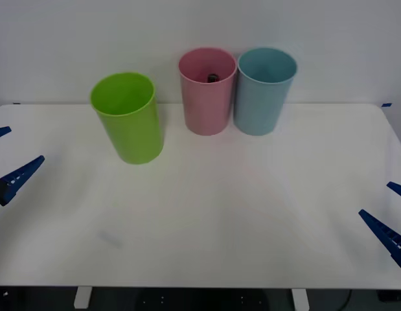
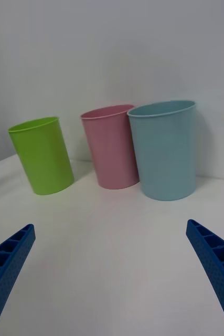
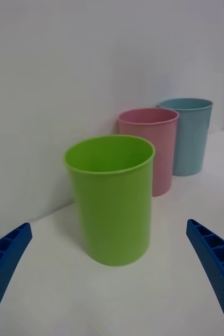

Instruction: Grasp the object on the table and drop it into the matching bin: aluminum can to the light blue bin, PET bottle to the pink bin.

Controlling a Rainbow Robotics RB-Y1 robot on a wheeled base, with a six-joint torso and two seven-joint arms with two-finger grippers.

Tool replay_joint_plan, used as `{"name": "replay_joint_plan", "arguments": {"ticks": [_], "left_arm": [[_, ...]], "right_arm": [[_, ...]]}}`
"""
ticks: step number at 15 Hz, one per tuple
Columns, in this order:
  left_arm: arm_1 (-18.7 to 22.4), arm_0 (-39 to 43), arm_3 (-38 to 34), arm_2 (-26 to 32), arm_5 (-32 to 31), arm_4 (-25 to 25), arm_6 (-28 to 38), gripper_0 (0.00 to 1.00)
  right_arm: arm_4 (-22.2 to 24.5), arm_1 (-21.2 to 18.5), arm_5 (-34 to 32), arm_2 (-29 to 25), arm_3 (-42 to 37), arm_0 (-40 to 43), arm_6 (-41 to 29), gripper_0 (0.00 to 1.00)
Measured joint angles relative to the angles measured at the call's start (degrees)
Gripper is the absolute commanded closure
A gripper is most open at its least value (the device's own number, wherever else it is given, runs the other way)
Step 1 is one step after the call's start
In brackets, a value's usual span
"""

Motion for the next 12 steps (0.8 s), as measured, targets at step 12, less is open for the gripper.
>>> {"name": "replay_joint_plan", "arguments": {"ticks": [12], "left_arm": [[1.95, 10.02, -1.62, 0.73, -1.42, 5.05, -0.6, 0.0]], "right_arm": [[0.0, 0.0, 0.0, 0.0, 0.0, 0.0, 0.0, 0.0]]}}
